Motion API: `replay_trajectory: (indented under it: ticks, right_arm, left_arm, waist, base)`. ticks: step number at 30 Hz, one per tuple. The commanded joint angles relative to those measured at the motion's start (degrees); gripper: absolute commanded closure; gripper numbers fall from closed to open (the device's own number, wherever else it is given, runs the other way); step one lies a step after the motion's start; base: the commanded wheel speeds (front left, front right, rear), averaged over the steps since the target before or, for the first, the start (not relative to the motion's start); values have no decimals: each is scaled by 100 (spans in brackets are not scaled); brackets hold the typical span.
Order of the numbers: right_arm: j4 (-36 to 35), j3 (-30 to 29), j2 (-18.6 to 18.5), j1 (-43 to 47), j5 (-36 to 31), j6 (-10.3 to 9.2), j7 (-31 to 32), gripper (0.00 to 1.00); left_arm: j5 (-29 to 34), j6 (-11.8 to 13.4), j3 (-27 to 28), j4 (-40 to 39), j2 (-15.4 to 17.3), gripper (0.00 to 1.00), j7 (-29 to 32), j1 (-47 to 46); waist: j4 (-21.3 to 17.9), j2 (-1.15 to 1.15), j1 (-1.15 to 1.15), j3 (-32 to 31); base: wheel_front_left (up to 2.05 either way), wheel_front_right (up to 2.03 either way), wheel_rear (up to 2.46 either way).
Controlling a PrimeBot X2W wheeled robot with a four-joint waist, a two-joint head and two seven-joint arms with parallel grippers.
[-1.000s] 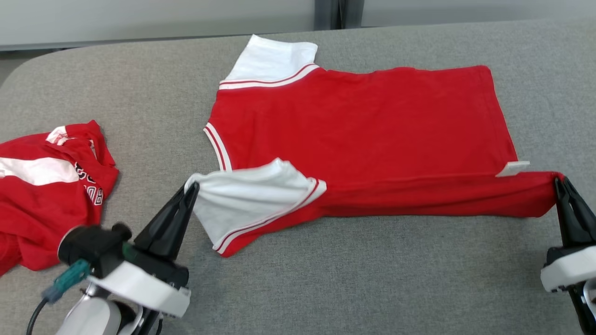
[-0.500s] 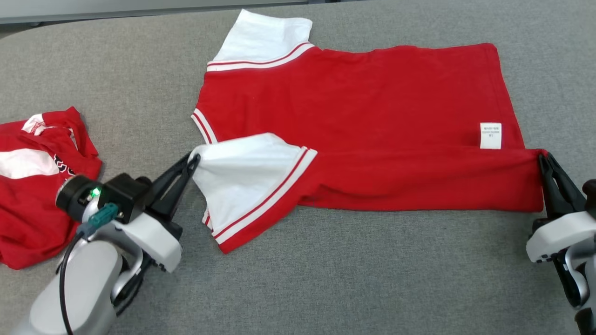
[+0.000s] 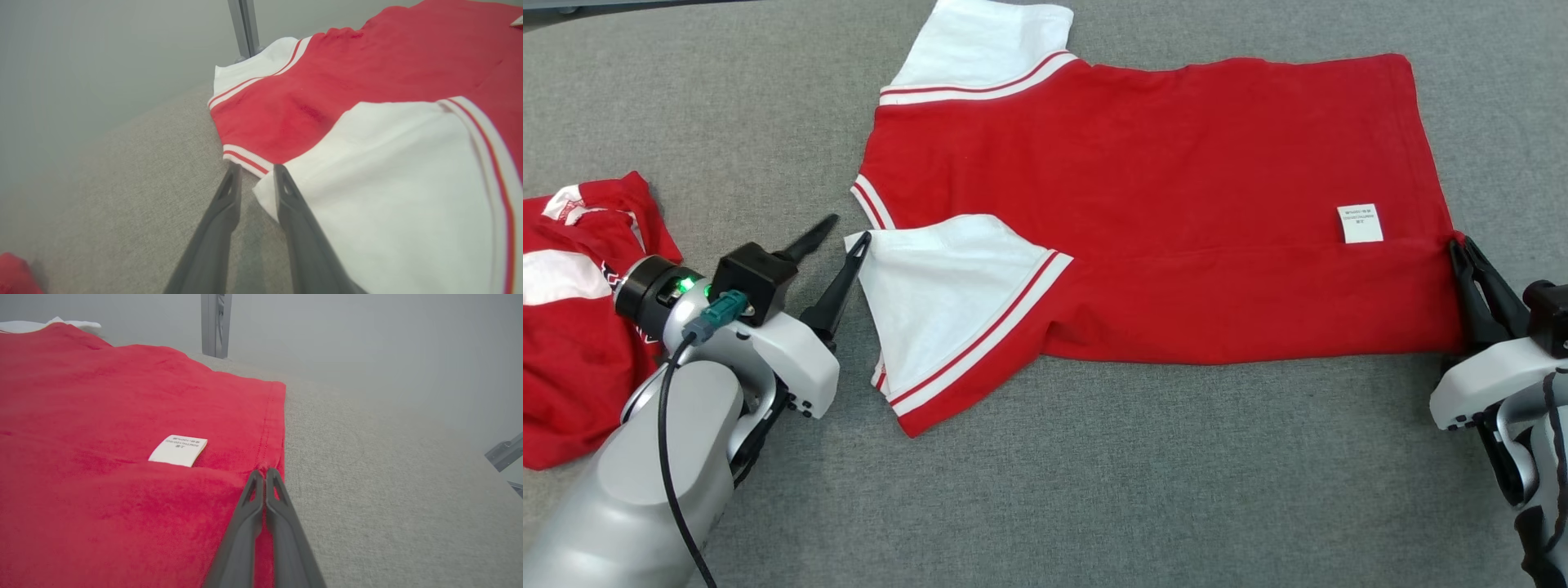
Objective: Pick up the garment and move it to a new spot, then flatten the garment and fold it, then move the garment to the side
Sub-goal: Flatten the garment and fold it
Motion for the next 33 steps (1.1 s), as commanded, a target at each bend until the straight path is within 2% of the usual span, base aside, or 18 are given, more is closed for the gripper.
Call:
replay_trajectory:
  ticks: [1,2,7,12,17,25,33]
  right_arm:
    - [-37,-45,4,-12,13,-1,-4,26]
    - [-111,-106,4,24,14,-2,-4,0]
    - [-490,-549,86,416,8,-1,-3,0]
    - [-792,-921,178,928,-37,-1,-3,0]
    - [-916,-1073,259,1223,-68,-1,-4,0]
    - [-959,-1057,347,1285,-94,-1,-4,0]
    - [-930,-1024,350,1290,-107,-1,-4,0]
  left_arm:
    - [-43,53,78,-11,-12,0,-29,-44]
    - [-58,126,183,-99,-41,0,-32,18]
    - [-255,453,687,-701,-36,0,-31,736]
    - [-735,549,891,-1328,-126,0,38,1654]
    - [-1087,730,866,-2150,-171,0,389,2408]
    - [-1546,1339,914,-3245,-120,0,1244,3217]
    - [-1896,1342,889,-3525,-150,0,1586,3453]
  waist:
    - [-14,0,0,-13]
    - [-23,0,0,-28]
    - [-25,0,0,-172]
    - [1,0,0,-342]
    - [3,0,0,-472]
    - [-26,0,0,-535]
    - [1,0,0,-518]
  base:
    - [0,0,0]
    - [0,0,0]
    - [0,0,0]
    - [0,0,0]
    - [0,0,0]
    - [0,0,0]
    - [0,0,0]
